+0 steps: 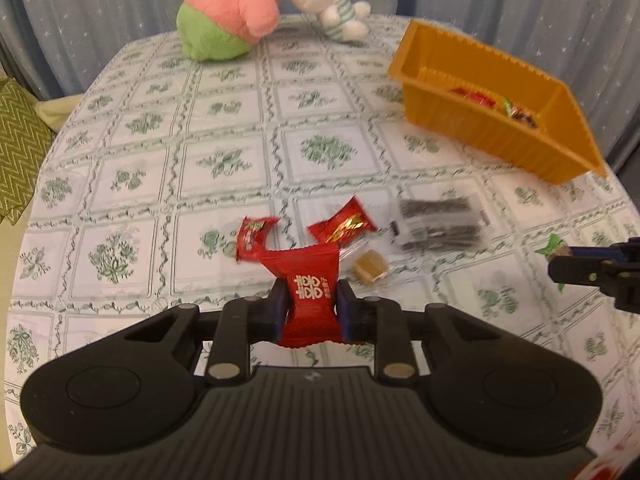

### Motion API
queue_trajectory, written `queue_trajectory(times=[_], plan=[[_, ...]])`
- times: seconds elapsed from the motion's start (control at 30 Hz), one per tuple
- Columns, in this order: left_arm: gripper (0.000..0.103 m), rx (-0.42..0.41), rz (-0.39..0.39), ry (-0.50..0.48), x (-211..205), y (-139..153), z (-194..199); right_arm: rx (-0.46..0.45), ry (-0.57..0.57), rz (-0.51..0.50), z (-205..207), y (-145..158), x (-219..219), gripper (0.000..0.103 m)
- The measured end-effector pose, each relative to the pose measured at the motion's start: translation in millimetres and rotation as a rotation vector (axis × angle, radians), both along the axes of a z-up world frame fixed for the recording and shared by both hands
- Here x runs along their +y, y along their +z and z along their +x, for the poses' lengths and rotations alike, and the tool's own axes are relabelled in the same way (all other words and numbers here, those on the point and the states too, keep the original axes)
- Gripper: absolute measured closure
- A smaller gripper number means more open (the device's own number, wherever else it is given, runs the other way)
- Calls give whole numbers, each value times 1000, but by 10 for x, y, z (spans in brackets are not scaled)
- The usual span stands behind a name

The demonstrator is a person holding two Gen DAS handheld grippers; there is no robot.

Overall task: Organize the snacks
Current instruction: 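Grasp the green-wrapped candy with the right tool while the left tool grasps a red candy, then carry both candies over the orange tray and open both tools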

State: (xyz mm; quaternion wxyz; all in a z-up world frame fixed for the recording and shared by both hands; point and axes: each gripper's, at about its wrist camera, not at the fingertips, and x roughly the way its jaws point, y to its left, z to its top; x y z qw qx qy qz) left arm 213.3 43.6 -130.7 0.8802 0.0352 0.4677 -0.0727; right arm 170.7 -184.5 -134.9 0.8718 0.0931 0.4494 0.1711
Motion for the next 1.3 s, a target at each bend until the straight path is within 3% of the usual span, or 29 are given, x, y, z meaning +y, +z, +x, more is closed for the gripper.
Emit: queue_trajectory(times=[0.3, 0.63, 0.93, 1.3], plan=[[79, -87, -40, -95, -415, 380, 137, -35, -47, 24, 16, 180, -292, 82], [79, -169, -56, -252, -1178, 636, 617, -106, -158, 25, 295, 458, -753, 82], [79, -180, -53, -329, -1685, 697, 1057, -141, -232, 4, 692, 567, -1084, 82], [79, -131, -48, -370, -2114, 524, 1605, -120, -274, -10, 1102, 415, -1319, 82]])
